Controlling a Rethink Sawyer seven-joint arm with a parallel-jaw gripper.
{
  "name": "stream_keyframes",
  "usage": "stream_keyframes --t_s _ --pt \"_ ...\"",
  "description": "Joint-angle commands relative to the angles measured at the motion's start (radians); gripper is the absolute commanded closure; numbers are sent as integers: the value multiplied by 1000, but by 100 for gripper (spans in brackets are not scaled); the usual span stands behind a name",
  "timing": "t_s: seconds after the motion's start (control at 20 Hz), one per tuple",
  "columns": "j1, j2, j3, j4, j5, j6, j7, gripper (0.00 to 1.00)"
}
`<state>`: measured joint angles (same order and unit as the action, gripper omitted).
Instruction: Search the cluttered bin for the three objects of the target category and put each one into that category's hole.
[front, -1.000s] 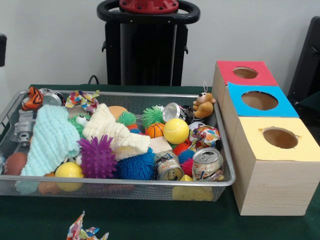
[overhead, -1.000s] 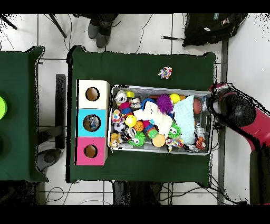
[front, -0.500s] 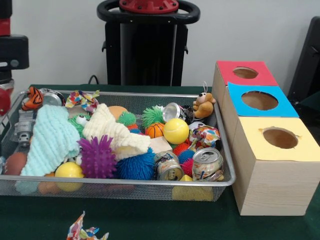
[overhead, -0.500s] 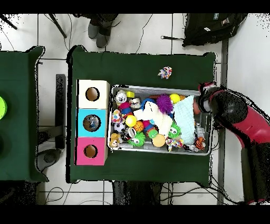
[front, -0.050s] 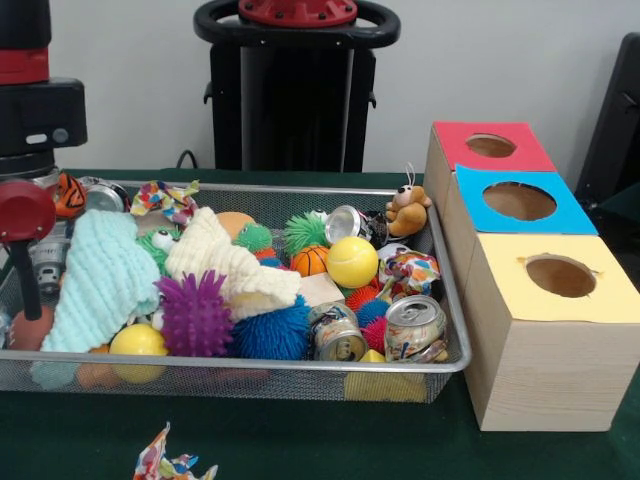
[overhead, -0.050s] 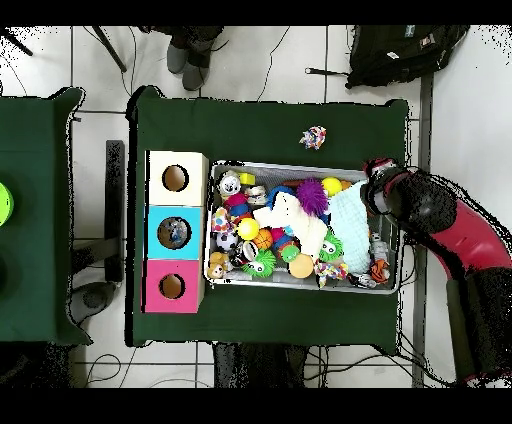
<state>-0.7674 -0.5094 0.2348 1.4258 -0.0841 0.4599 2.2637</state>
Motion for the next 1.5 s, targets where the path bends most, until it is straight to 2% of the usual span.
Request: stream_keyframes --t_s 0.05,0.7,1.05,1.5 --pt "4 81 65 41 -38 52 -69 0" --pt "-8 95 35 11 -83 39 -65 0" --pt "-11 138 13 -21 -104 12 -56 0" --pt "13 88 -81 -76 -164 27 -52 0"
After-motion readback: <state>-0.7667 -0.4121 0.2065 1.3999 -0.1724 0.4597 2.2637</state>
